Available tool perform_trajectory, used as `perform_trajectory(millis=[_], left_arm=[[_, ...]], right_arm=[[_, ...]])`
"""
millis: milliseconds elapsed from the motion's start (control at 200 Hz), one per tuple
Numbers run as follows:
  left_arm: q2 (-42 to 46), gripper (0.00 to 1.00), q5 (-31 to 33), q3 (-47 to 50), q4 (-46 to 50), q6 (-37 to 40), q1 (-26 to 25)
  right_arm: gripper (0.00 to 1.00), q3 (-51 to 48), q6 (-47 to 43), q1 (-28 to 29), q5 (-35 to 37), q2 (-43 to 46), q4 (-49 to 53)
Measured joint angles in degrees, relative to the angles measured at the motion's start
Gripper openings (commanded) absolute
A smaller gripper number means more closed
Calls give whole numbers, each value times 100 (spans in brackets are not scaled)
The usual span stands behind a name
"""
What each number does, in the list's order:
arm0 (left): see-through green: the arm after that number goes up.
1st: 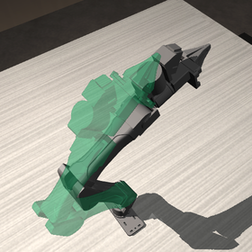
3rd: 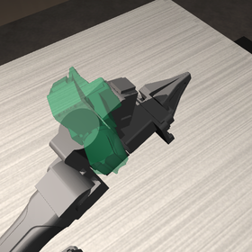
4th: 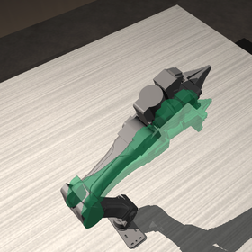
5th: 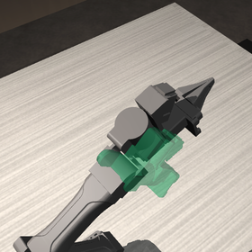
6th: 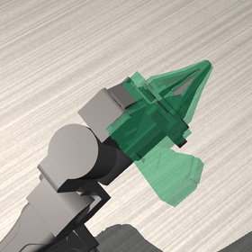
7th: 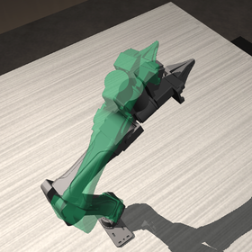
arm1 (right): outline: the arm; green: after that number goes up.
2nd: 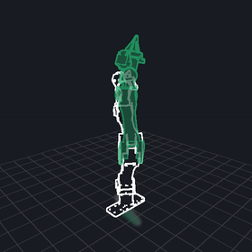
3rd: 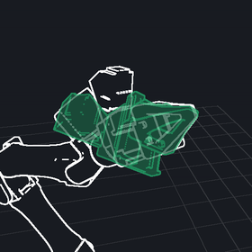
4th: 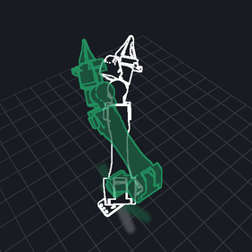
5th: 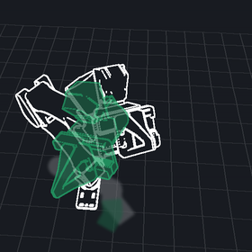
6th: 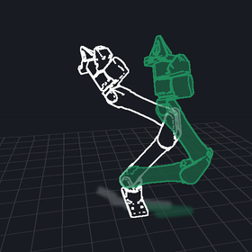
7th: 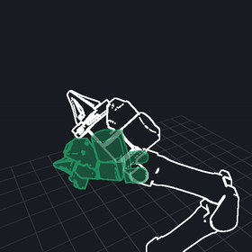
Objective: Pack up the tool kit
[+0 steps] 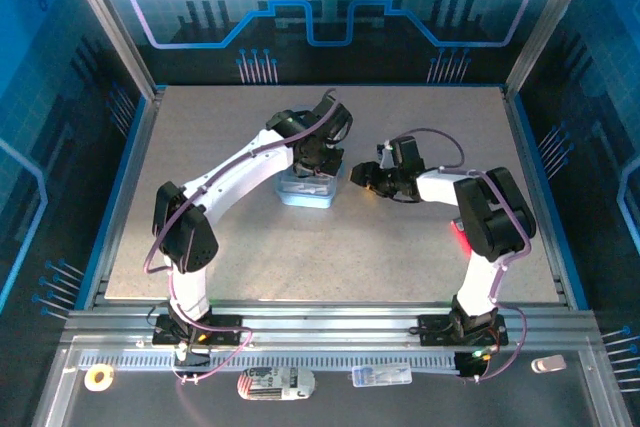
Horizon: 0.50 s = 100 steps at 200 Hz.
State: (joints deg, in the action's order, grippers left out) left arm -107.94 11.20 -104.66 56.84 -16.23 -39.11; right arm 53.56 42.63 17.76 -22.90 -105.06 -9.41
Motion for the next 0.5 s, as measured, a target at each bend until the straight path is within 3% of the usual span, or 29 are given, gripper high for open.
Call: perform_trajectory(millis=[110,195,395,500], left_arm=[[90,27,138,107,-190,-2,48],[409,41,188,498,-472,-35,170],[1491,51,334,1665,-1231,-317,811],[1926,75,415,2151,-1550,-588,1152]], right_arm=[[57,-72,-42,-17,37,195,39],[60,-162,-63,-17,87,323,33],[62,-225,114,-116,144,363,-262],[63,-225,203,-236,153,363,-442]])
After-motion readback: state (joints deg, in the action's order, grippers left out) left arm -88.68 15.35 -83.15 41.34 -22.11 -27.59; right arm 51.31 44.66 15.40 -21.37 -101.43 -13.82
